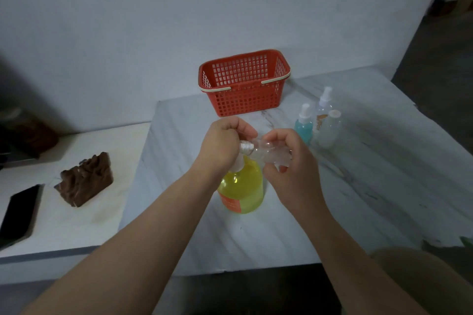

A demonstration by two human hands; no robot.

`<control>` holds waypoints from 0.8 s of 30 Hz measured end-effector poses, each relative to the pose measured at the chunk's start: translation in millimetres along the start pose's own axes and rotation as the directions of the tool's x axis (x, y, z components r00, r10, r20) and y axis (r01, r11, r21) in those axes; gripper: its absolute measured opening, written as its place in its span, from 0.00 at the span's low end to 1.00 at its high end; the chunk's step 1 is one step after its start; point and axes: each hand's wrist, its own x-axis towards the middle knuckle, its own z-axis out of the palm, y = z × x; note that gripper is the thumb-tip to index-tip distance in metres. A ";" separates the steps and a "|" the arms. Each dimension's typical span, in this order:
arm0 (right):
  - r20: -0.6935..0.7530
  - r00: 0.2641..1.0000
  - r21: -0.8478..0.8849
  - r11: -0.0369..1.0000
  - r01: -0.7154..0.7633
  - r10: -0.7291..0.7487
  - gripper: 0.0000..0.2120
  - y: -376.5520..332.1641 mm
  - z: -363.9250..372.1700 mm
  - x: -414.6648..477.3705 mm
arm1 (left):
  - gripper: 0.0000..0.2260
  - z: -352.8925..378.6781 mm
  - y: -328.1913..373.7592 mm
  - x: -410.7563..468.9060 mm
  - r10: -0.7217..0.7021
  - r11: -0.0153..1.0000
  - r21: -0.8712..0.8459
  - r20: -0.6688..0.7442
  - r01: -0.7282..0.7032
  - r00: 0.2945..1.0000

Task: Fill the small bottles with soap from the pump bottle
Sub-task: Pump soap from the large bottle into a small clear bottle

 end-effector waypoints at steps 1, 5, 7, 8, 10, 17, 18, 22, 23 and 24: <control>-0.004 1.000 -0.010 1.000 0.002 -0.002 0.25 0.8 0.9 0.4 | 0.17 0.3 -1.7 0.5 0.002 1.000 0.002 -0.008 -0.002 1.000; -0.029 1.000 -0.047 0.999 0.003 -0.005 0.23 3.5 3.2 1.7 | 0.17 1.9 -5.6 4.2 -0.008 1.000 0.022 -0.027 0.008 1.000; -0.032 0.999 -0.043 0.999 0.010 -0.011 0.22 2.8 2.7 0.3 | 0.17 2.6 -6.5 4.0 0.002 0.999 0.041 -0.038 0.000 0.999; -0.027 1.000 -0.039 0.999 0.008 -0.009 0.22 2.7 2.7 0.0 | 0.17 2.8 -6.7 4.1 0.004 0.999 0.045 -0.046 -0.002 0.999; -0.020 1.000 -0.037 0.999 0.006 -0.006 0.22 1.5 1.6 -1.4 | 0.17 3.0 -4.6 2.1 0.006 0.999 0.040 -0.062 -0.003 0.998; -0.057 0.998 -0.004 1.000 -0.004 0.004 0.23 -6.9 0.5 -1.5 | 0.17 0.7 5.7 0.5 -0.033 0.999 -0.021 -0.048 0.032 0.998; -0.065 0.998 0.007 1.000 -0.001 0.002 0.23 -8.1 0.1 -0.9 | 0.16 -0.5 8.4 -0.1 -0.036 0.999 -0.031 -0.038 0.035 0.999; -0.081 0.996 0.002 1.000 0.027 -0.027 0.22 -7.3 -1.4 0.9 | 0.15 -2.1 15.5 -2.0 -0.036 0.998 -0.051 0.015 0.037 0.999; -0.081 0.996 -0.002 0.999 0.034 -0.034 0.22 -6.8 -1.7 1.4 | 0.15 -1.5 16.0 -1.5 -0.041 0.998 -0.044 0.017 0.042 0.999; -0.078 0.996 -0.005 0.999 0.038 -0.038 0.22 -6.5 -2.2 1.4 | 0.16 -0.7 15.6 -0.5 -0.048 0.998 -0.029 0.009 0.048 0.999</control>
